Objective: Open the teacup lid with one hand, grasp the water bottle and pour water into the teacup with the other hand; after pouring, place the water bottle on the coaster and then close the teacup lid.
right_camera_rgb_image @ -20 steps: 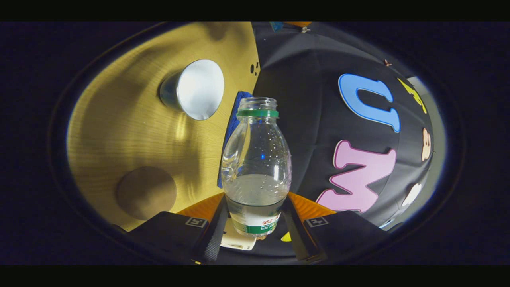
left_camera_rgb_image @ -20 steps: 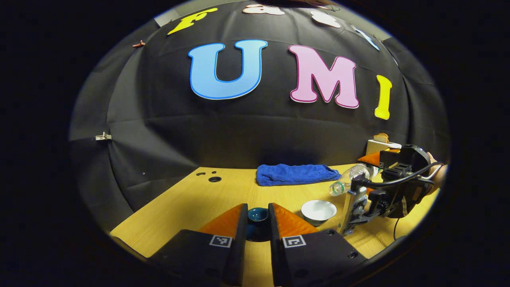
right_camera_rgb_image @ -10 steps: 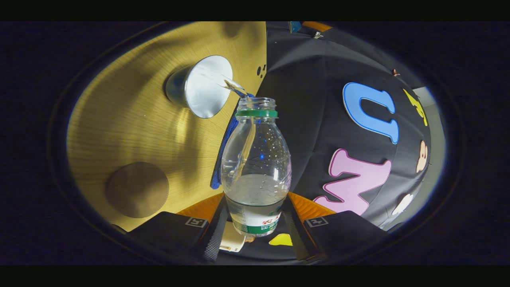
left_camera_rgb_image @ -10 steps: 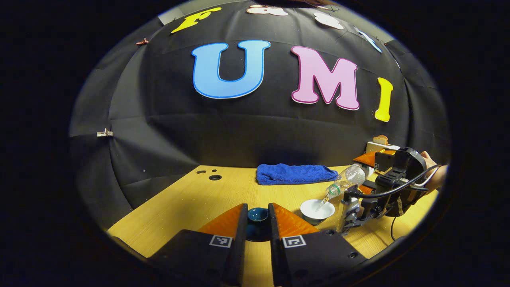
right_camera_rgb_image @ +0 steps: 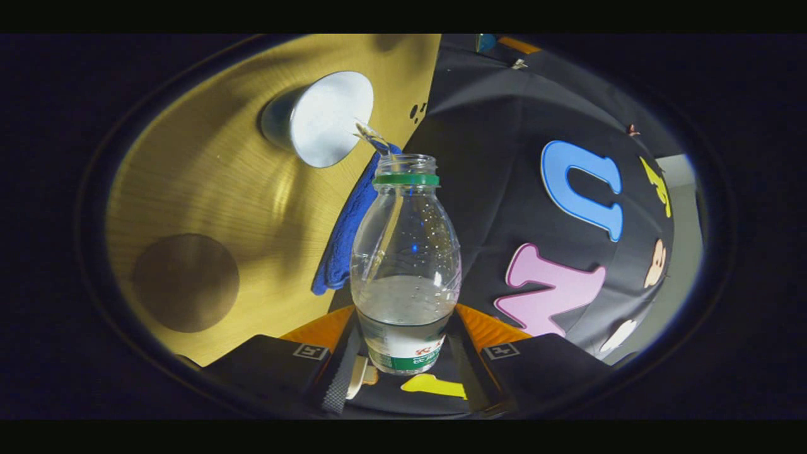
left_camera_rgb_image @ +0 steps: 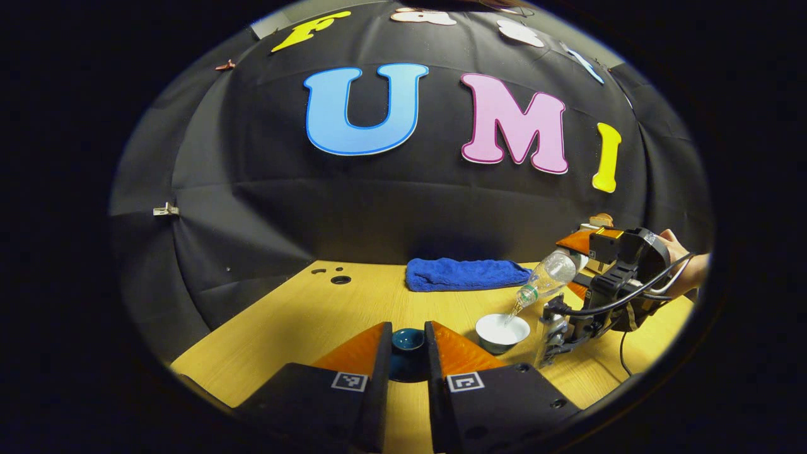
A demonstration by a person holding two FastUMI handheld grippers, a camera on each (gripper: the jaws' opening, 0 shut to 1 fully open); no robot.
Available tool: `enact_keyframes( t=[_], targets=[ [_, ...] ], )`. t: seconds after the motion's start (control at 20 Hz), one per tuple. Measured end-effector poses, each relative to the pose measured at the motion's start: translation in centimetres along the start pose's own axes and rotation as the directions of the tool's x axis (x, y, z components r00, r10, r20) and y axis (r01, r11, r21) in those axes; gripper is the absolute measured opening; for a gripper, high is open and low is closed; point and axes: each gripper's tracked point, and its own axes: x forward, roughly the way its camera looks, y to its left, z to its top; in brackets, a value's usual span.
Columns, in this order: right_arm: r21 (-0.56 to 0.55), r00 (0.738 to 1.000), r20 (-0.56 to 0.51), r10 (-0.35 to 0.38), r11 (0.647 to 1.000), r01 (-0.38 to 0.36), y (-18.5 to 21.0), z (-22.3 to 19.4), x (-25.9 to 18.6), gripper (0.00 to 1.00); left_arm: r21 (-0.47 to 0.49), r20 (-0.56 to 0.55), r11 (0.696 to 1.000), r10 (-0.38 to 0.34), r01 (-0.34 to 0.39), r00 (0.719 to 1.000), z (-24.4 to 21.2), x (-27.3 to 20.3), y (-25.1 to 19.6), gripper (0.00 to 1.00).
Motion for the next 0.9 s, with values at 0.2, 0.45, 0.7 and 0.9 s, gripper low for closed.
enact_keyframes(
  t=[0.2,0.45,0.7,0.9],
  targets=[
    [-0.047,0.999,0.031,-0.041,0.998,0.042,-0.6,0.0,0.4,0.73,-0.002,-0.002,1.000,-0.001,0.001,1.000,-0.1,-0.1,0.0,0.31],
    [-0.091,0.994,0.058,-0.090,0.991,0.095,-1.2,0.1,0.7,0.74,-0.013,0.004,1.000,0.001,-0.001,1.000,-0.1,-0.2,0.2,0.27],
    [-0.173,0.975,0.117,-0.190,0.963,0.208,-2.3,0.8,0.1,0.73,-0.012,0.001,1.000,0.010,-0.010,1.000,-0.2,-0.5,0.7,0.31],
    [-0.215,0.962,0.157,-0.223,0.943,0.253,-2.8,1.1,0.0,0.73,-0.012,0.000,1.000,0.016,-0.016,1.000,-0.4,-0.7,1.0,0.28]
  ],
)
